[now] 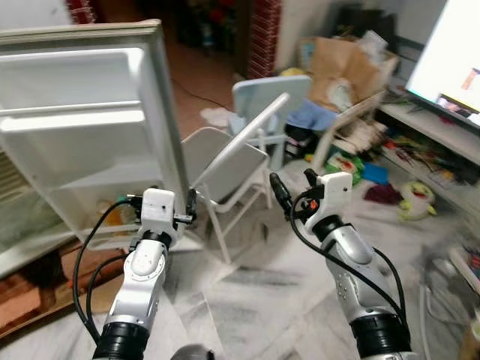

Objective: Restocking fridge

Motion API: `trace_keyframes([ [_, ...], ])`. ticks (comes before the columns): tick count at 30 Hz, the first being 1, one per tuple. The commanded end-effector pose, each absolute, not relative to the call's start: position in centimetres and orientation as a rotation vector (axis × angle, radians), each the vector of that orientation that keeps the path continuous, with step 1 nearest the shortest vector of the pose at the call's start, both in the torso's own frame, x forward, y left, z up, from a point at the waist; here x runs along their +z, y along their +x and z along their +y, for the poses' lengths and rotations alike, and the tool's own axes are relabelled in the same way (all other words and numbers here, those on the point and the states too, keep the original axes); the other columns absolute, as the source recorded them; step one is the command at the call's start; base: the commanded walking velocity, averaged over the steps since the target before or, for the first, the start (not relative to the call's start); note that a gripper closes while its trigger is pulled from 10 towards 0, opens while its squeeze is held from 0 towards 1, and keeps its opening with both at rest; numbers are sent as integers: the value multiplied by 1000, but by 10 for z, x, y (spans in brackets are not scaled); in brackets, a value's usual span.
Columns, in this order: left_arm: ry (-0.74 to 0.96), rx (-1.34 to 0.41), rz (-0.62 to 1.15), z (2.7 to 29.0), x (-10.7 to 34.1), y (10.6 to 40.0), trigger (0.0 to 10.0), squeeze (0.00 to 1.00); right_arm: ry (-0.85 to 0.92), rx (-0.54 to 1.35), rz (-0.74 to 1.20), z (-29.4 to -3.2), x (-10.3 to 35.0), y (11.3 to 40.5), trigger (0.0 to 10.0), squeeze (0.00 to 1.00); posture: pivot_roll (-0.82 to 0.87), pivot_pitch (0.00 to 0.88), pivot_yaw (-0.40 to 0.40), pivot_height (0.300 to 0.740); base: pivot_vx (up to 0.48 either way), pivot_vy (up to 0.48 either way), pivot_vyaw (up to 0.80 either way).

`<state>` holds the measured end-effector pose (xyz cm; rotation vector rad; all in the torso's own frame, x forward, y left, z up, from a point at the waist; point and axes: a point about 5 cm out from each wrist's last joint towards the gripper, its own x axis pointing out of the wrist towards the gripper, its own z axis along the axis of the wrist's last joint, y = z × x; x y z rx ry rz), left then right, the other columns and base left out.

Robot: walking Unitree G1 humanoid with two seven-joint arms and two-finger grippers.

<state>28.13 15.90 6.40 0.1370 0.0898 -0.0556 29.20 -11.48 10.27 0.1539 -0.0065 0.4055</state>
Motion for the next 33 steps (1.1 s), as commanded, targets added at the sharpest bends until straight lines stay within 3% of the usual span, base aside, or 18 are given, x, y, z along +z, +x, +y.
trace_keyframes([
  [1, 141, -50, 84, 160, 66, 284, 10000, 0, 147, 430, -27, -113, 107, 293, 10000, 0, 43, 0, 11, 740, 446, 0, 781],
  [14, 137, -37, 99, 158, 64, 283, 10000, 0, 139, 468, -41, -110, 108, 291, 10000, 0, 46, 0, 9, 740, 447, 0, 760],
  [22, 83, -14, 162, 154, 56, 280, 10000, 0, 134, 481, -39, -109, 107, 290, 10000, 0, 48, 0, 10, 740, 0, 0, 722],
  [33, 51, -97, 409, 143, 26, 266, 10000, 0, 111, 419, -68, -111, 115, 301, 10000, 0, 59, 0, 5, 740, 0, 0, 694],
])
